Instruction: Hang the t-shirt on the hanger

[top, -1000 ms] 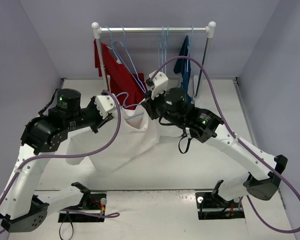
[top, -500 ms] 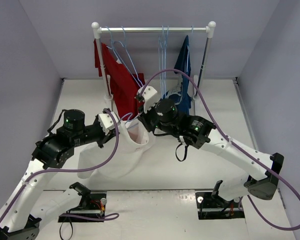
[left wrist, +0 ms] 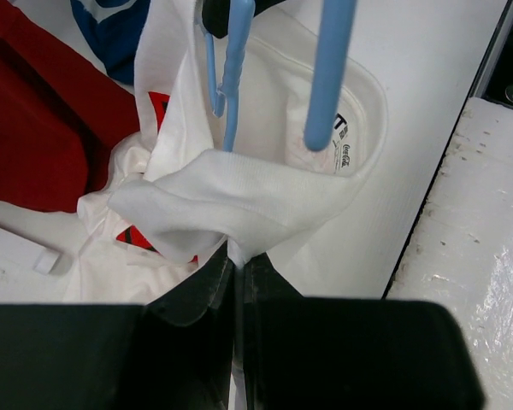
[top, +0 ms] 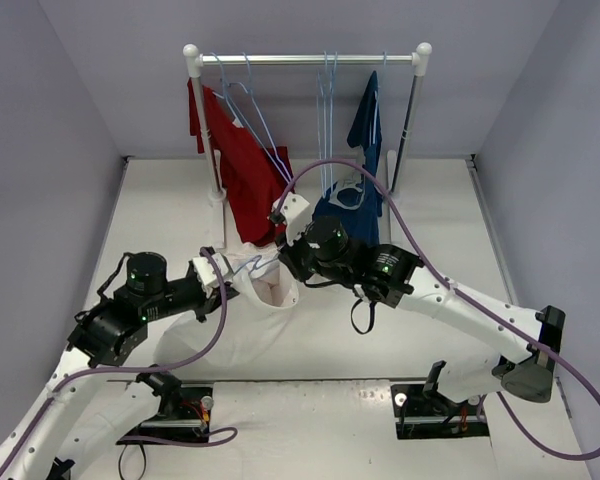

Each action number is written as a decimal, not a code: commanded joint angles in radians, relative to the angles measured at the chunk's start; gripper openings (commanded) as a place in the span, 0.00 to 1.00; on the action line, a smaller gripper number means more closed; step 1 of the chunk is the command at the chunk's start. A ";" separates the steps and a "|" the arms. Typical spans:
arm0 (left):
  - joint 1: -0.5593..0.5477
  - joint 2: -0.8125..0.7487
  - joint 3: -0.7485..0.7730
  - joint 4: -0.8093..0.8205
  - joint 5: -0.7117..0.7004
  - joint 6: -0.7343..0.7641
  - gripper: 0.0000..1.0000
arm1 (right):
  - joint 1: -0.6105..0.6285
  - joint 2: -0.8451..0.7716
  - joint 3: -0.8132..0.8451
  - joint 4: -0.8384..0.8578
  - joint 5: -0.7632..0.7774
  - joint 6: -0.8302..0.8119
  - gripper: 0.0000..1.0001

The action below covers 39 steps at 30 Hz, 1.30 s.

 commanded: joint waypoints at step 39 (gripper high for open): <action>0.290 0.162 0.059 0.259 0.411 0.022 0.00 | -0.046 0.162 0.212 0.063 -0.200 -0.185 0.01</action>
